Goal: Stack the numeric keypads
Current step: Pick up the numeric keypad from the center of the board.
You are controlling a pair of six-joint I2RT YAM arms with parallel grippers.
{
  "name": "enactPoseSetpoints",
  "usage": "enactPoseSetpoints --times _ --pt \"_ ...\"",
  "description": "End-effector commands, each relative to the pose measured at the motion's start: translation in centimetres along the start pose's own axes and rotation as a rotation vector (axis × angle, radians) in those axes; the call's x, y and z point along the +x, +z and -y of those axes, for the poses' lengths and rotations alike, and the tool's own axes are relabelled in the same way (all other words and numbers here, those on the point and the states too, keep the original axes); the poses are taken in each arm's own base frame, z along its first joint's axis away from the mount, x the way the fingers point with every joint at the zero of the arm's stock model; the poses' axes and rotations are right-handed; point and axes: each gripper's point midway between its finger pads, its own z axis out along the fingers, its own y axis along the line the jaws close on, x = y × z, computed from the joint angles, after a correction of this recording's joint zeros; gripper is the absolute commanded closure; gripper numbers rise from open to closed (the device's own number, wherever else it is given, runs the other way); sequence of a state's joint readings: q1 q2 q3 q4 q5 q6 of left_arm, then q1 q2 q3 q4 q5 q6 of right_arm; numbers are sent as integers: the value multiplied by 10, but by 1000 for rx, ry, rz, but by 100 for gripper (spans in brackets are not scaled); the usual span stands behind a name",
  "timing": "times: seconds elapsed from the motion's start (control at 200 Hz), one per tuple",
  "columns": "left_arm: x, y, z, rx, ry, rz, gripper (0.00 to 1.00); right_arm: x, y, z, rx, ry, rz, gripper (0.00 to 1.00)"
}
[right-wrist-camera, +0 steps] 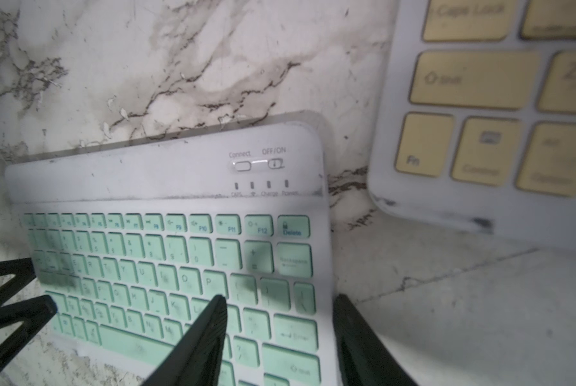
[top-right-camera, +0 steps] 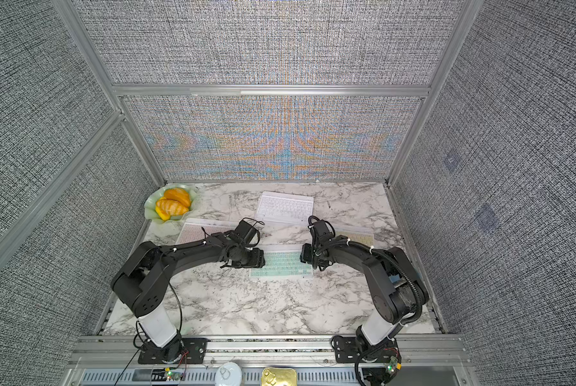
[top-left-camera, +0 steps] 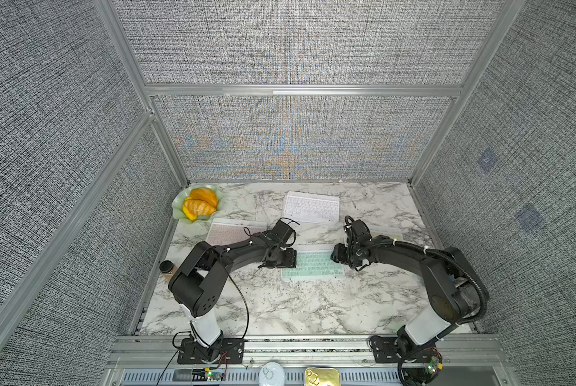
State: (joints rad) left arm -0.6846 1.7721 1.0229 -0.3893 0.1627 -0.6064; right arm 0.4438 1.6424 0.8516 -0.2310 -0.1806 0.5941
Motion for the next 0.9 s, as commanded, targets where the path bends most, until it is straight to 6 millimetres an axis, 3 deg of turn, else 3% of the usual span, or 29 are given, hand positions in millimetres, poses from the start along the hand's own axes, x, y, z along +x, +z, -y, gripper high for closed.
enactPoseSetpoints --times 0.0,0.315,0.895 --pt "22 6 -2 0 -14 -94 30 10 -2 -36 -210 54 -64 46" --pt "30 13 -3 2 -12 -116 31 4 -25 -62 -519 152 -66 46" --pt "35 19 -5 10 -21 -122 31 12 -41 -63 -574 185 -58 46"
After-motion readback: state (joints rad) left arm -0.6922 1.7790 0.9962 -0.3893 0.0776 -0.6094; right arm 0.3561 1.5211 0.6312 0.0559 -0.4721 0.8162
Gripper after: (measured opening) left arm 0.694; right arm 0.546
